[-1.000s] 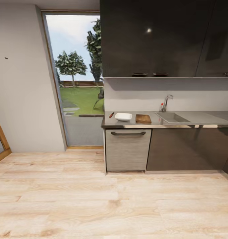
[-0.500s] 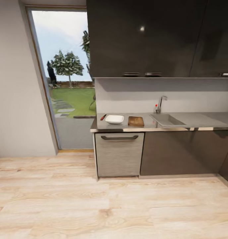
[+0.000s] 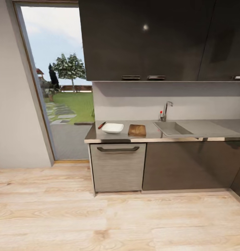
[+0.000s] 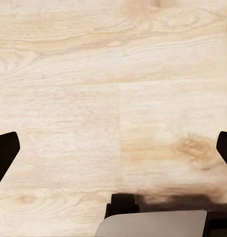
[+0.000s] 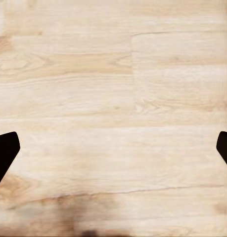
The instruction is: In the kitchen, take the Vidalia onion out of the sink, dice it on the chopping board with the paring knife, put the diced onion into the bowl on the countertop, then place both the paring knife and the chopping board into the sink.
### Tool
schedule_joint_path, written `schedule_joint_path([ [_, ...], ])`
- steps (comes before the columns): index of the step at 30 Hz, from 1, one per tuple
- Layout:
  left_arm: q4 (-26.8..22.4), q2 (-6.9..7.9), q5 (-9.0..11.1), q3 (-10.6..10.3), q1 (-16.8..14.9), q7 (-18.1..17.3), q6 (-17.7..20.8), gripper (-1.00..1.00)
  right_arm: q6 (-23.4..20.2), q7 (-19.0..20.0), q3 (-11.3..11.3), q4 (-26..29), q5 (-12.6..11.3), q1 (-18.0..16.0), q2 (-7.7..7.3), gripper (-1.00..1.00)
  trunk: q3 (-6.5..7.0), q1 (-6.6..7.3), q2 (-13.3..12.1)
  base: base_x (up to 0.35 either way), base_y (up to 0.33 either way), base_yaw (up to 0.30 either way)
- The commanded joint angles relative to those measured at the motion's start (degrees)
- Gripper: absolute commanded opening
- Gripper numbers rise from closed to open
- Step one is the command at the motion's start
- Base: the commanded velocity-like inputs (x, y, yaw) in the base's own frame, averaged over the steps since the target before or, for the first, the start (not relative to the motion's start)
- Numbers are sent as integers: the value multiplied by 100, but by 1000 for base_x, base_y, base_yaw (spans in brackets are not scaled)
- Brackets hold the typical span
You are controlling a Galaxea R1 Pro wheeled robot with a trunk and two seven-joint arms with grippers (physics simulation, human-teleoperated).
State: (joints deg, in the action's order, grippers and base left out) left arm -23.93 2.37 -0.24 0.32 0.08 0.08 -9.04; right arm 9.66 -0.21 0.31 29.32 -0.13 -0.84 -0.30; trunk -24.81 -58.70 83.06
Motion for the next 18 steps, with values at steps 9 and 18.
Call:
schedule_joint_path([
  [9, -11, 0, -3, 3, 1, 1, -10, 100, 18, 12, 11, -5, 4, 0, -5, 100, -5, -2, 2, 255, -239, 0],
  [18, -7, 0, -3, 3, 1, 1, -10, 100, 19, 12, 13, -5, 5, -4, -12, 100, -5, -2, 2, 255, -239, 0],
])
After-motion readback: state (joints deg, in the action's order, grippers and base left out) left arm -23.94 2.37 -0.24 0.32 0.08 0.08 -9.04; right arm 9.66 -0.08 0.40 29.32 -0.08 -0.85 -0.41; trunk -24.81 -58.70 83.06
